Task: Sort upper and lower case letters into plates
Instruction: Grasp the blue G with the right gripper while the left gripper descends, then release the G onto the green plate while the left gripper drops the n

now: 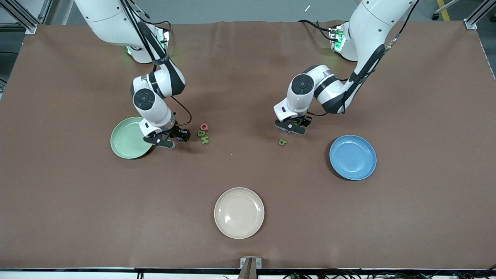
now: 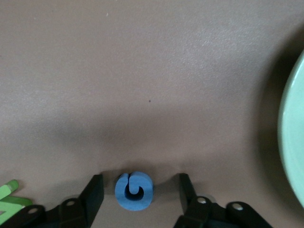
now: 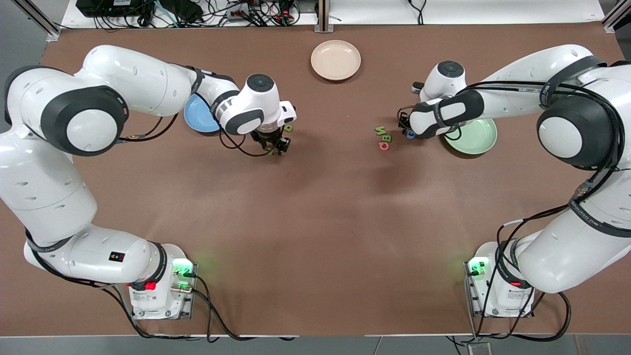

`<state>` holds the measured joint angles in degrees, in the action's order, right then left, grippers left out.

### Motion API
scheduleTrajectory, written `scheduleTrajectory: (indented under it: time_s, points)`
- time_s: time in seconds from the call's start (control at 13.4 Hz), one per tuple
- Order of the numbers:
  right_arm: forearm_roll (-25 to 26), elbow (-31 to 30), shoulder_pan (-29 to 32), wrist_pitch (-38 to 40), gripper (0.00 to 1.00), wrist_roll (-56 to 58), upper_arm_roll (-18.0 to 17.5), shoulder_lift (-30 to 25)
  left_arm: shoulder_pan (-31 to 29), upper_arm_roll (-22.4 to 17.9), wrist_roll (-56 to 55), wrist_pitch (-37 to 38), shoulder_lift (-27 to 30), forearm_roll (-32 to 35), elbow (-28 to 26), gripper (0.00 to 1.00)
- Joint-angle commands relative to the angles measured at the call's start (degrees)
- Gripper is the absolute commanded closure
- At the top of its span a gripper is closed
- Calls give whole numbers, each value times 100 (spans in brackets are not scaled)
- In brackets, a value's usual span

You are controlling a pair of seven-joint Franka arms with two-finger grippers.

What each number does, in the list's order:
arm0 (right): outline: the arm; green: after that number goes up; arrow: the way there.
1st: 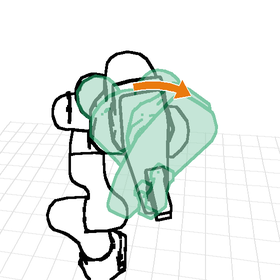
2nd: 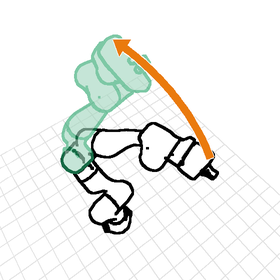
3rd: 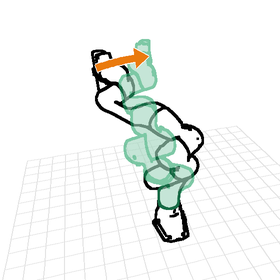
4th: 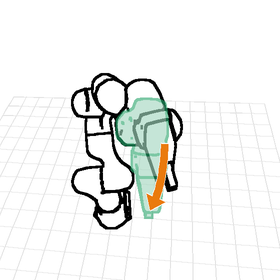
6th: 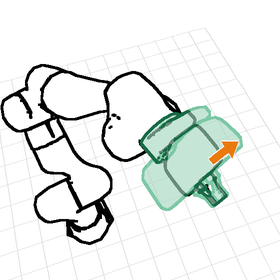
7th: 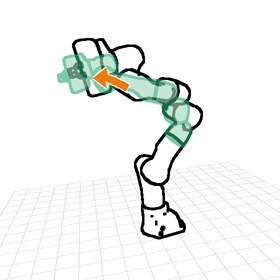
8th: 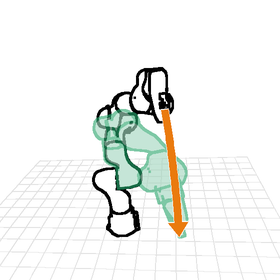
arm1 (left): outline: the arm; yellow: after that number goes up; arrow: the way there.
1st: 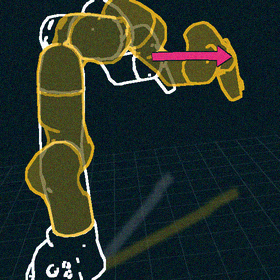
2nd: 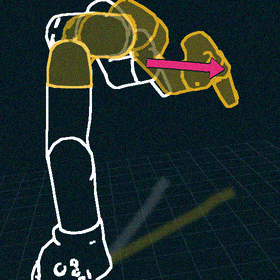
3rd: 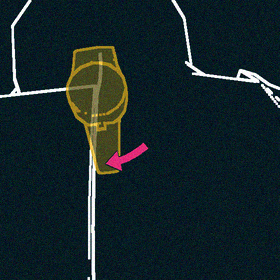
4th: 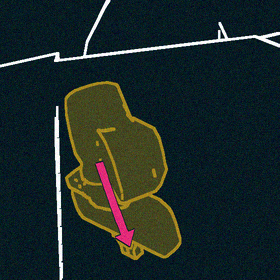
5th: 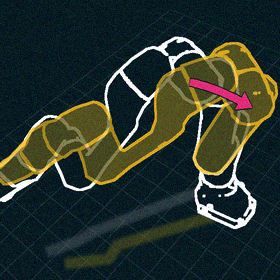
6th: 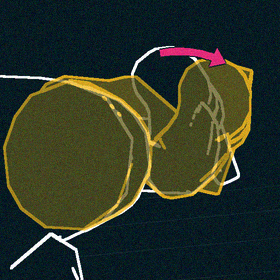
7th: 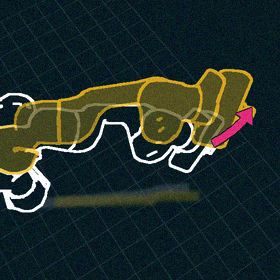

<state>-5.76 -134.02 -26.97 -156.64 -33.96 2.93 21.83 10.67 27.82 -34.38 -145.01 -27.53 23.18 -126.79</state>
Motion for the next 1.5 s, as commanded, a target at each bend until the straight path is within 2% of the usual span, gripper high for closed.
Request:
scheduleTrajectory:
  time_s: [0.0,0.22,0.37,0.6,0.75,0.82,1.05,1.27,1.42]
  points:
    - [-31,-28,-98,20,57,-129,50,15,-29,4,-104,-133,2,143,-100,46]
    - [-31,-28,-81,72,86,-146,50,-3,-116,4,-104,-133,11,143,-118,54]
    - [-31,25,-2,448,96,-138,67,-116,-144,4,-104,-133,29,152,-161,60]
    - [-22,191,410,1352,97,281,85,-704,-152,4,-130,-133,46,152,-171,71]
    - [-22,367,997,2152,97,1298,94,-1073,-205,13,-148,-115,72,143,-162,77]
    - [-22,368,1288,2269,97,1913,103,-1206,-266,21,-148,-98,116,143,-153,79]
    - [-13,272,1974,2270,97,3112,103,-1207,-459,56,-96,156,467,73,-100,80]
    - [-4,-71,2257,1815,97,3492,103,-1172,-775,135,-51,561,705,47,154,80]
    - [-4,-159,2345,1524,96,3545,103,-997,-1266,337,149,736,723,47,400,80]
